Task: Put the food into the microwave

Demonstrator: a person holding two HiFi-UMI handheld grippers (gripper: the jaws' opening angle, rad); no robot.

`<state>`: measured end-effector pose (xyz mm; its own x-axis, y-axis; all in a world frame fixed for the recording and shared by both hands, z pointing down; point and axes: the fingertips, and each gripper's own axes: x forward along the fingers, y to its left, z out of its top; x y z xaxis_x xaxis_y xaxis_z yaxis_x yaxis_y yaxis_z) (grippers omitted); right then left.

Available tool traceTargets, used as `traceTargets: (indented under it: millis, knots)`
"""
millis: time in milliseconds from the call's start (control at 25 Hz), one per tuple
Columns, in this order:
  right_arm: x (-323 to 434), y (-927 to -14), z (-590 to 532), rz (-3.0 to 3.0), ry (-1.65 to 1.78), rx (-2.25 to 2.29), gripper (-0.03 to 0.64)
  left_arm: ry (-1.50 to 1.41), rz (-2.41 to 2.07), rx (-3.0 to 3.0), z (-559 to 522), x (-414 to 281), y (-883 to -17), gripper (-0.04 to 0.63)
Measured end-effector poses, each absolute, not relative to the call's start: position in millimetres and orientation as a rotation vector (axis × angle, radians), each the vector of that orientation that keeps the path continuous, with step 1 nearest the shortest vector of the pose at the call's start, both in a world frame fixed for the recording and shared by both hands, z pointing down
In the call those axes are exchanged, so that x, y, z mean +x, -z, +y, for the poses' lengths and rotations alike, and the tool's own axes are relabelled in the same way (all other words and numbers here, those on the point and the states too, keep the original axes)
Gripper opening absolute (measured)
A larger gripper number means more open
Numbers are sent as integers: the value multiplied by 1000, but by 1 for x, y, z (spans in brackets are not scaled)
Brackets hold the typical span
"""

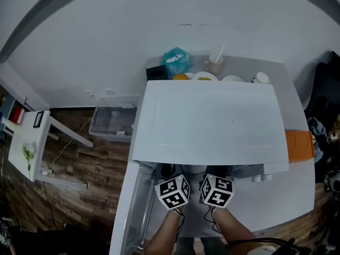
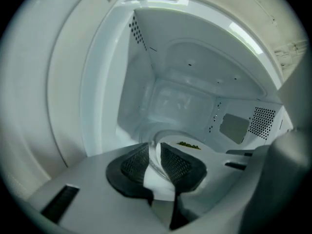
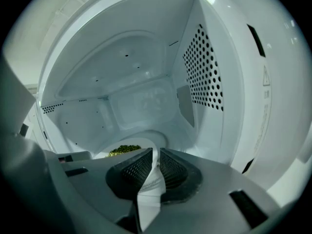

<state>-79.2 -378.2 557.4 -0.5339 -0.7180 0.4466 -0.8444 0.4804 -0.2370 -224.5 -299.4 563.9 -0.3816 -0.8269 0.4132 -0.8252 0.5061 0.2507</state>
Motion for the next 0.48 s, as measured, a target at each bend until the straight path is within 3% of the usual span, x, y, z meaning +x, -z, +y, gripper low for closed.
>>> traceTargets:
  millis: [480]
  knots:
    - [-78,-539,-349,-2499,-544,1187,46,-22,-2255,1388,-273,-194,-542,43]
